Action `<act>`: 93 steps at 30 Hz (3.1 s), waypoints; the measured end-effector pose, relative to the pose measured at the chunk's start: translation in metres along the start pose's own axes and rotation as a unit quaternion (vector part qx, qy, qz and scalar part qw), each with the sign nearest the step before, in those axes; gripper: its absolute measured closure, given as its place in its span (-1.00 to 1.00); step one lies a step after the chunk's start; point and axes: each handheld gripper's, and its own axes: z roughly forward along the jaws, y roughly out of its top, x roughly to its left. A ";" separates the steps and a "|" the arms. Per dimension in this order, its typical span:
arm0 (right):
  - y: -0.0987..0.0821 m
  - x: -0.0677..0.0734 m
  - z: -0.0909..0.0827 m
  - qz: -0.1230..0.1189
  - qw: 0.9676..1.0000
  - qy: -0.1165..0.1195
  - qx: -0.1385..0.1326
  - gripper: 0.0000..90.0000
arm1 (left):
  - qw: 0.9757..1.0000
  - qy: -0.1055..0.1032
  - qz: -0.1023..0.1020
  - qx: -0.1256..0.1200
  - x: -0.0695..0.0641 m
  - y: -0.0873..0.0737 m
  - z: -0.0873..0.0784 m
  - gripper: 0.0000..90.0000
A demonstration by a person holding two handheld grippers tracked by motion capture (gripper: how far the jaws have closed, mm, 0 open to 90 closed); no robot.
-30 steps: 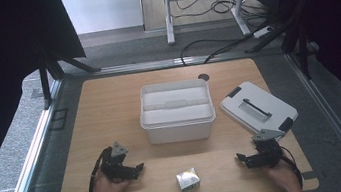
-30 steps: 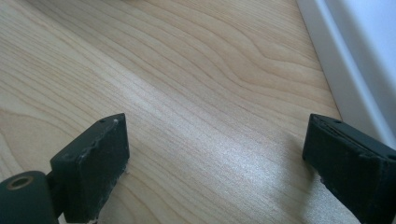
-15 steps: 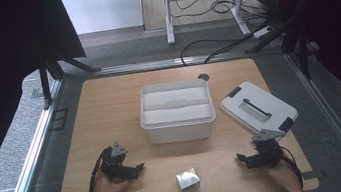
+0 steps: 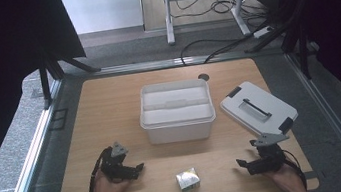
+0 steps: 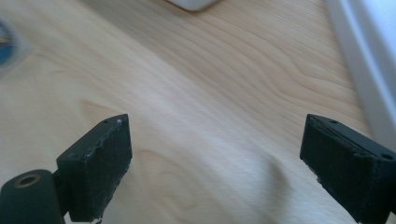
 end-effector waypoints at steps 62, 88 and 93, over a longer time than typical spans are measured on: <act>0.028 0.098 0.029 -0.084 0.989 0.123 0.011 -0.15 | 1.000 -0.002 0.002 0.000 0.000 0.000 0.000 -1.00; 0.085 0.034 0.022 -0.043 0.996 0.073 -0.029 -0.55 | 0.993 -0.092 0.057 -0.041 0.000 0.080 -0.012 -1.00; 0.101 0.016 0.040 -0.032 0.997 0.062 -0.024 -0.70 | 0.992 -0.103 0.059 -0.039 0.004 0.095 -0.004 -1.00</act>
